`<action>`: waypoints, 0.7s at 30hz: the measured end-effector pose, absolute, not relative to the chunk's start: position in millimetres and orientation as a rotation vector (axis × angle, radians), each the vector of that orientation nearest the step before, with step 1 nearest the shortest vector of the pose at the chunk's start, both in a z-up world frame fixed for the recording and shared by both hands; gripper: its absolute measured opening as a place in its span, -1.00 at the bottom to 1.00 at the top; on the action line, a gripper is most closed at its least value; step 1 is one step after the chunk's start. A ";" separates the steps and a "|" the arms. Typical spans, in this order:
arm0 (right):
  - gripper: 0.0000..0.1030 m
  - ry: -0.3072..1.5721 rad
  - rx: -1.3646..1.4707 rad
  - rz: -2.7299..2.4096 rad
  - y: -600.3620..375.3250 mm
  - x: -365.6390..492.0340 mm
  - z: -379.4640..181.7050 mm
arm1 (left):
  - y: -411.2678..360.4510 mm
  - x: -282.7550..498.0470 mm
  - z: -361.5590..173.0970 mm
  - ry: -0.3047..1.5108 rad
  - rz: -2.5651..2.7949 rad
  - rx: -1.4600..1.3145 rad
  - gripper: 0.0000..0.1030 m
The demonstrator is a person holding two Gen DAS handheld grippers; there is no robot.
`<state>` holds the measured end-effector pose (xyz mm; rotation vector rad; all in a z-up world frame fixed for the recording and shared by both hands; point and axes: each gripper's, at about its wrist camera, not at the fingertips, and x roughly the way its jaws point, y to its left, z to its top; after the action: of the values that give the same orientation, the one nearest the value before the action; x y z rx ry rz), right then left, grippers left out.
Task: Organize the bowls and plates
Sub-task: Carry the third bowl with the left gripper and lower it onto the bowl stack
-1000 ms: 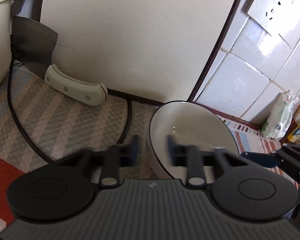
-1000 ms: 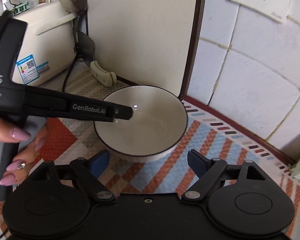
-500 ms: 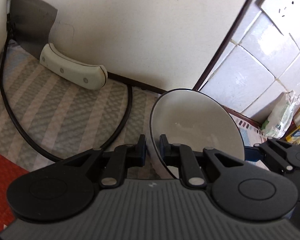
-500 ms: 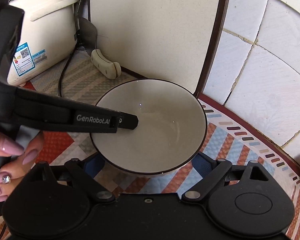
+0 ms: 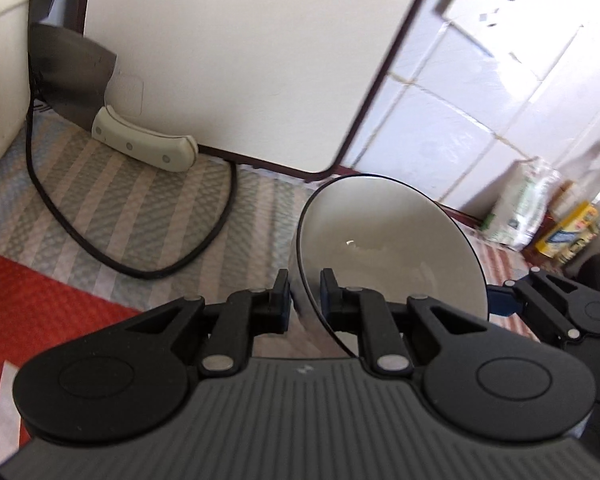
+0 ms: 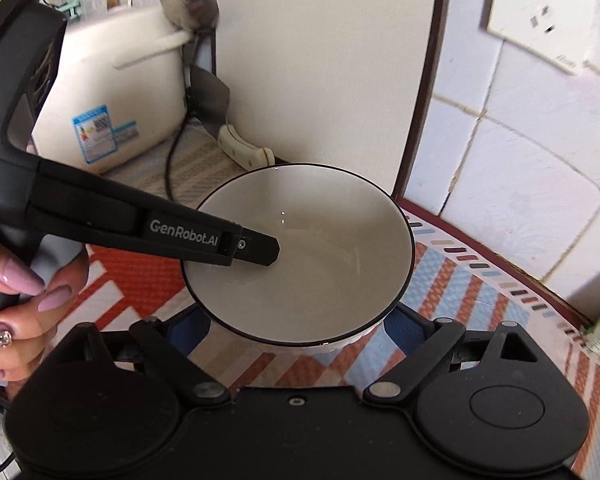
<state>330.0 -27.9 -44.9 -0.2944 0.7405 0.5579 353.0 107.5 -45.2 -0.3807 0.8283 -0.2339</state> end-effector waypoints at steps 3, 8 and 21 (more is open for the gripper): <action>0.86 0.744 -0.302 0.571 -37.9 307.6 -32.5 | 98.7 333.1 -29.0 0.810 -0.252 -0.354 -0.75; 0.86 0.725 -0.280 0.539 -58.3 268.2 -11.1 | 81.2 301.8 -4.1 0.788 -0.316 -0.320 -0.75; 0.86 0.677 -0.222 0.382 -136.8 176.3 28.9 | -4.5 232.4 42.2 0.783 -0.502 -0.256 -0.75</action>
<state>176.3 -136.8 28.9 -0.2222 0.6771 0.3817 232.4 -4.5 42.2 -0.2557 0.7832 -0.5025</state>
